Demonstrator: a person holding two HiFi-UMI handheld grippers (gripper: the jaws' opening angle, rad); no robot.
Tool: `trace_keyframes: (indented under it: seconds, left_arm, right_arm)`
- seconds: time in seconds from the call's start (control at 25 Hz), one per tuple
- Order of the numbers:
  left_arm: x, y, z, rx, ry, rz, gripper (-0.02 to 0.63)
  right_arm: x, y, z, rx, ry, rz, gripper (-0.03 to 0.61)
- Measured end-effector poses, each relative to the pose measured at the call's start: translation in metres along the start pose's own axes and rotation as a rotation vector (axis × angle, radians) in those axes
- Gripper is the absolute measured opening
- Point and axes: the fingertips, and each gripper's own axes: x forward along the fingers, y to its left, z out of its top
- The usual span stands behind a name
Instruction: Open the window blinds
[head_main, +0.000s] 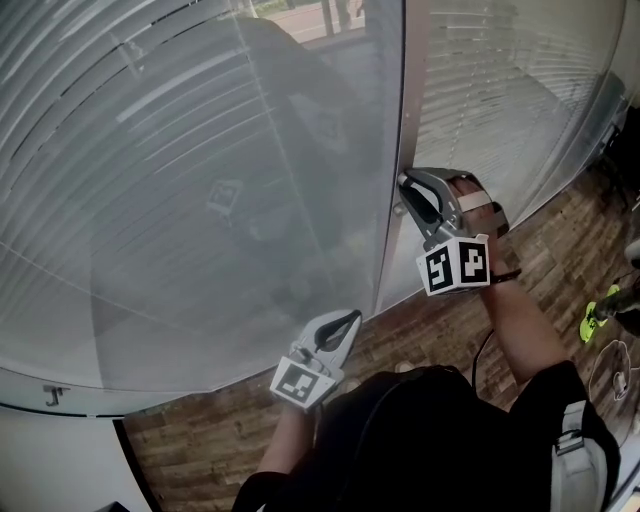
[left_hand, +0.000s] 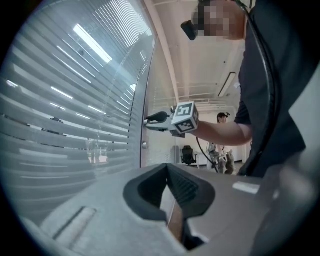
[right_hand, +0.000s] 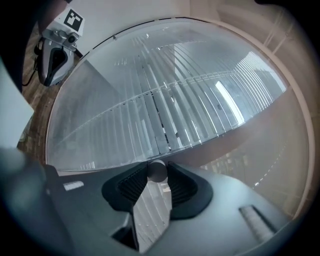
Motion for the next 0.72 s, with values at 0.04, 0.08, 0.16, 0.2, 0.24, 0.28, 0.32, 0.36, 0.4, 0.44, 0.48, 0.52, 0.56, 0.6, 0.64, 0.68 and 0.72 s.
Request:
trace_keyframes:
  seconds: [0.04,0.08,0.16,0.2,0.24,0.28,0.32,0.36,0.4,0.44,0.48,0.52,0.56,0.6,0.64,0.68,0.72]
  left_arm:
    - [-0.001,0.000,0.000,-0.001,0.001,-0.001,0.005]
    - [-0.002,0.000,0.000,-0.003,0.001,-0.002,0.005]
    - [-0.005,0.001,0.000,-0.001,0.004,-0.004,0.005]
    - [-0.007,0.001,0.000,0.000,0.007,-0.005,0.005]
    - [-0.009,0.002,0.000,0.002,0.011,-0.006,0.005]
    - [-0.011,0.002,-0.001,0.004,0.014,-0.006,0.005]
    - [-0.013,0.003,-0.003,0.005,0.016,-0.006,0.005]
    - [-0.014,0.003,-0.005,0.006,0.019,-0.006,0.005]
    - [-0.016,0.003,-0.007,0.005,0.021,-0.005,0.005]
    - [-0.018,0.003,-0.009,0.003,0.022,-0.005,0.005]
    - [-0.019,0.003,-0.008,0.001,0.023,-0.005,0.005]
    - [-0.021,0.003,-0.007,-0.001,0.023,-0.005,0.005]
    - [-0.023,0.003,-0.005,-0.003,0.024,-0.006,0.005]
    - [-0.025,0.003,-0.004,-0.003,0.025,-0.005,0.005]
    - [-0.027,0.003,-0.003,-0.003,0.027,-0.004,0.005]
    - [-0.028,0.004,-0.003,-0.003,0.029,-0.003,0.005]
    - [-0.030,0.005,-0.004,-0.003,0.032,-0.001,0.005]
  right_arm:
    - [0.000,-0.001,0.000,0.038,-0.007,0.006,0.127]
    - [0.000,-0.002,0.000,0.080,-0.015,0.013,0.129]
    - [0.000,-0.004,-0.001,0.141,-0.022,0.017,0.129]
    - [0.000,-0.004,0.000,0.162,-0.022,0.015,0.129]
    - [0.000,-0.005,0.000,0.191,-0.024,0.015,0.129]
    - [0.000,-0.005,0.000,0.237,-0.030,0.017,0.129]
    - [0.000,-0.005,-0.001,0.302,-0.042,0.020,0.129]
    - [0.001,-0.005,-0.003,0.378,-0.060,0.020,0.129]
    - [0.002,-0.004,-0.005,0.458,-0.081,0.018,0.129]
    - [0.003,-0.004,-0.006,0.532,-0.100,0.017,0.129]
    - [0.003,-0.004,-0.006,0.598,-0.112,0.017,0.129]
    - [0.003,-0.006,-0.006,0.658,-0.117,0.019,0.129]
    - [0.001,-0.009,-0.006,0.715,-0.120,0.021,0.129]
    - [0.001,-0.012,-0.007,0.772,-0.125,0.021,0.129]
    - [0.001,-0.014,-0.009,0.823,-0.131,0.020,0.129]
    - [0.001,-0.015,-0.011,0.867,-0.137,0.017,0.129]
    - [0.002,-0.015,-0.013,0.905,-0.142,0.014,0.129]
